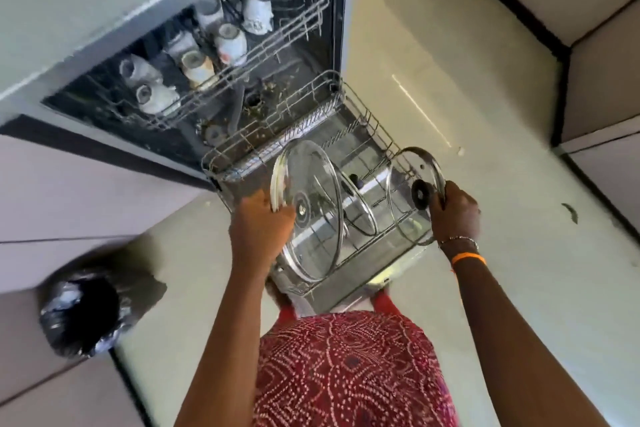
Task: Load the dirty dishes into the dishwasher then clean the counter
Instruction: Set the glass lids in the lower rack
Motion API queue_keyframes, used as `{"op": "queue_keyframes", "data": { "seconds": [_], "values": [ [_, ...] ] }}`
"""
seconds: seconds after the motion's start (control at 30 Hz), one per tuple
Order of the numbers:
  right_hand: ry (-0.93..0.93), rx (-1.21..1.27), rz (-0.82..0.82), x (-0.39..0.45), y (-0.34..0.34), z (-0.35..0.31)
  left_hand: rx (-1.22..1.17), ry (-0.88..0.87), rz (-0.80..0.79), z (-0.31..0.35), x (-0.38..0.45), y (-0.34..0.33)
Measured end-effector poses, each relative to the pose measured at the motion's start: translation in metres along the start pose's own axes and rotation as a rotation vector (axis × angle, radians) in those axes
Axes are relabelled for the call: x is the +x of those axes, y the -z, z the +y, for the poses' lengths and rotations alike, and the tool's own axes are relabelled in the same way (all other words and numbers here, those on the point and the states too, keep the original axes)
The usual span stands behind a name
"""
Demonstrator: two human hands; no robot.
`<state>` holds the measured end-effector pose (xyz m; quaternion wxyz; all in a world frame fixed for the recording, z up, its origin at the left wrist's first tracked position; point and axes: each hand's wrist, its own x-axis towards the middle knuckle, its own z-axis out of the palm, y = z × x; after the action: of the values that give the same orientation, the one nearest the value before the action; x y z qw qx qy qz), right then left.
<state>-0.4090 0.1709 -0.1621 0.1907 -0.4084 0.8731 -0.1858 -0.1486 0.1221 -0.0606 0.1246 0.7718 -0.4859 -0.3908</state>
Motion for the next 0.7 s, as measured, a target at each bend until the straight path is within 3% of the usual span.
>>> {"op": "queue_keyframes", "data": {
  "seconds": [0.13, 0.3, 0.7],
  "values": [
    [0.162, -0.11, -0.148, 0.046, -0.031, 0.021, -0.046, 0.111, 0.198, 0.007, 0.0, -0.046],
    [0.176, -0.186, -0.271, 0.086, -0.077, 0.037, -0.069, 0.143, 0.362, 0.009, 0.006, -0.084],
    [0.393, -0.276, -0.288, 0.126, -0.165, 0.05, -0.167, 0.157, 0.505, -0.02, 0.036, -0.135]
  ]
}}
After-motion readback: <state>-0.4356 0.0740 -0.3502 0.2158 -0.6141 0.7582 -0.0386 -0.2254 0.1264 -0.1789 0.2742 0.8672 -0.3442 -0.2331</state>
